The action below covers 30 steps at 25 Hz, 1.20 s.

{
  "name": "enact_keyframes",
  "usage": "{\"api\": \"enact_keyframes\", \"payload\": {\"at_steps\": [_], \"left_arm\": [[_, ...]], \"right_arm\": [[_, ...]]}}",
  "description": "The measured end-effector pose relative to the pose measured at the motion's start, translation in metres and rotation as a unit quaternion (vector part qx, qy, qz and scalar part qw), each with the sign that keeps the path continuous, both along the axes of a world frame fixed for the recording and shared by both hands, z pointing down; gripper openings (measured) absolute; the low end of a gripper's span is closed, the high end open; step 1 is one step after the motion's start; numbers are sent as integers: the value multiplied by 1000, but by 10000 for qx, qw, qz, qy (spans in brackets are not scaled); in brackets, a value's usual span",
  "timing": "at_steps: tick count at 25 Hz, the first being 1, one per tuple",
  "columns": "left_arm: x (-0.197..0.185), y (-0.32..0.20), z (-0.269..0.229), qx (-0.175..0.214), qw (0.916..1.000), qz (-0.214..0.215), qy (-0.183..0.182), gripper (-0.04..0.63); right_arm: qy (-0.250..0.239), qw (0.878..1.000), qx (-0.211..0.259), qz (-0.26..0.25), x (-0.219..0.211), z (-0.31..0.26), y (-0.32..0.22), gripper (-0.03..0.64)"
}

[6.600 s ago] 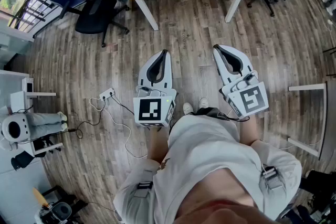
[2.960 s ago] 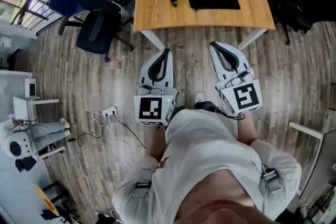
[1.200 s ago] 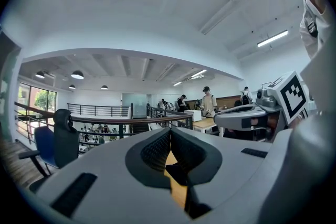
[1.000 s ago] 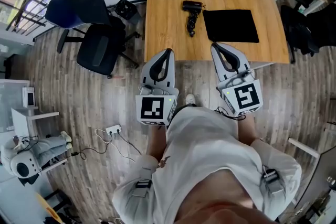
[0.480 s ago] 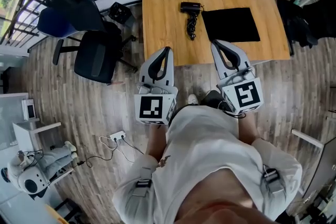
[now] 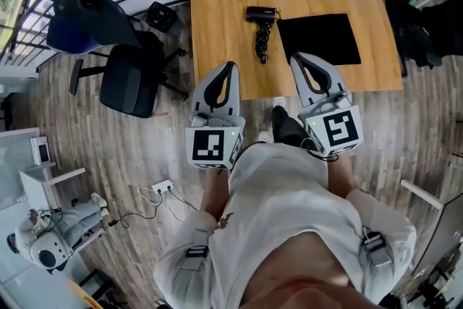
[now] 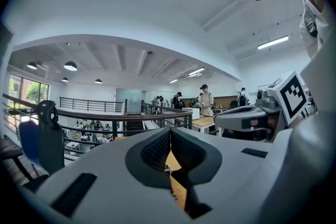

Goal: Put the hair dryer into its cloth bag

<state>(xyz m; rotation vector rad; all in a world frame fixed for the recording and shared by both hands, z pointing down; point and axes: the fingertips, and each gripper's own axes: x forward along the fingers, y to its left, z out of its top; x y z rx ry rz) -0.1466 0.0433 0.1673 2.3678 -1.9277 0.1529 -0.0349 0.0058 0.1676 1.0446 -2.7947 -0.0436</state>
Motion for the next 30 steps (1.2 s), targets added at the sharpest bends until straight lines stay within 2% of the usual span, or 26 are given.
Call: {"api": "enact_keyframes", "payload": {"at_steps": [11, 19, 30], "left_arm": [[-12, -84, -4, -76, 9997, -213, -67, 20], [-9, -125, -3, -100, 9996, -185, -184, 20], [-11, -170, 17, -317, 9985, -425, -160, 20]], "right_arm": [[-62, 9997, -85, -207, -13, -2, -89, 21], [-17, 9991, -233, -350, -20, 6, -138, 21], [54, 9980, -406, -489, -23, 25, -187, 21]]}}
